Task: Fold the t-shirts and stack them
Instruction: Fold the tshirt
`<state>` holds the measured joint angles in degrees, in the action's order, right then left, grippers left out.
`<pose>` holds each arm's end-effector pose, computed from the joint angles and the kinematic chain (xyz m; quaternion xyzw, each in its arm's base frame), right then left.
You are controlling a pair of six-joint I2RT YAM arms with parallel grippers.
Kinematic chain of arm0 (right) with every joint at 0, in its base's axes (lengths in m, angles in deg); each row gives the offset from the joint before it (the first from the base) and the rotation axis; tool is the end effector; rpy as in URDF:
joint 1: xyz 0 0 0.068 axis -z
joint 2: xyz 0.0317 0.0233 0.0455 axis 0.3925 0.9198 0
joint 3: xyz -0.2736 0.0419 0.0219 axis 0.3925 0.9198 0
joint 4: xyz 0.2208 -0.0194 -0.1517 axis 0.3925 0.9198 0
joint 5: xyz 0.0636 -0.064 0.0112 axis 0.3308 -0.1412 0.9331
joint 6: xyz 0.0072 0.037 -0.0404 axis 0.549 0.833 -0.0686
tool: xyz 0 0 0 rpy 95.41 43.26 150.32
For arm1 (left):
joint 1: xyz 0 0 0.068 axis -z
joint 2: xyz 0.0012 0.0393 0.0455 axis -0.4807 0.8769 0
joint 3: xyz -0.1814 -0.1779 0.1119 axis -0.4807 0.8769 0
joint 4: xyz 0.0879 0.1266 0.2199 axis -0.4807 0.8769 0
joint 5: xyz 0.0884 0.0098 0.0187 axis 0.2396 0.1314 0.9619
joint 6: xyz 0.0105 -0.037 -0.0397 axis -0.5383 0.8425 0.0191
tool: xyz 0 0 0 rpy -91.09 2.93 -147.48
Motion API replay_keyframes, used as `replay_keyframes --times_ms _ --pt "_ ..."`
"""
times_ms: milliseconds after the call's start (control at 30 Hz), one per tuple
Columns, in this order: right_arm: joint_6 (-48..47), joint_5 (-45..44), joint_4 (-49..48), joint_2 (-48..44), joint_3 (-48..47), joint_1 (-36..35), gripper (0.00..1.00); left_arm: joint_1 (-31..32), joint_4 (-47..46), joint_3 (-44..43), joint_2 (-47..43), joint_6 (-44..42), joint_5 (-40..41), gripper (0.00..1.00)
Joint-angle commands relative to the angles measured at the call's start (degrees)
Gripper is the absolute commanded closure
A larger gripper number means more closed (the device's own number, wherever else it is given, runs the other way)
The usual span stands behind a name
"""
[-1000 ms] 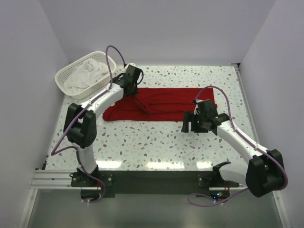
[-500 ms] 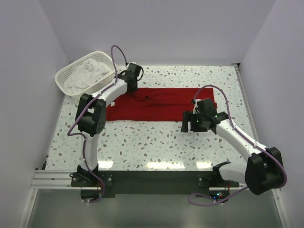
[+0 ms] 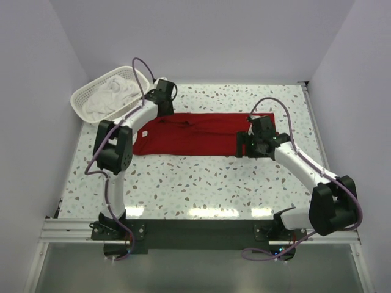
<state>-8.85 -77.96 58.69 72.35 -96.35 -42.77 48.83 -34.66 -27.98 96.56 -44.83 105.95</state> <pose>0.2602 0.0936 0.2305 -0.0245 0.9554 0.1008 0.2766 0.4595 -0.1546 0.2121 -0.1104 0.9202 0.0157 0.3753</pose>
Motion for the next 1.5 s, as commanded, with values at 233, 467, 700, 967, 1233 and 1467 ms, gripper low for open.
replay_keyframes --times_ms 233,467,700,967,1233,1467 --pt "5.8 5.4 -9.6 2.3 -1.0 14.5 0.30 -4.4 -2.8 25.6 -27.8 8.4 -3.9 0.09" --pt "13.9 16.2 -20.4 5.1 3.5 25.3 0.38 -11.7 -9.1 48.0 -41.2 15.9 -10.6 0.12" --pt "17.6 21.6 -28.7 8.7 5.9 30.1 0.41 -15.7 -13.5 52.5 -38.8 18.1 -13.2 0.18" --pt "17.8 20.9 -31.5 12.8 8.3 33.5 0.41 -16.8 -14.7 52.5 -31.9 18.8 -10.4 0.35" --pt "19.0 18.6 -29.0 16.8 11.6 37.8 0.42 -17.5 -10.9 53.0 -30.3 18.4 -8.7 0.88" --pt "15.3 12.0 -14.5 9.7 11.6 39.1 0.43 -20.1 -1.9 59.7 -38.9 16.2 -7.5 1.00"
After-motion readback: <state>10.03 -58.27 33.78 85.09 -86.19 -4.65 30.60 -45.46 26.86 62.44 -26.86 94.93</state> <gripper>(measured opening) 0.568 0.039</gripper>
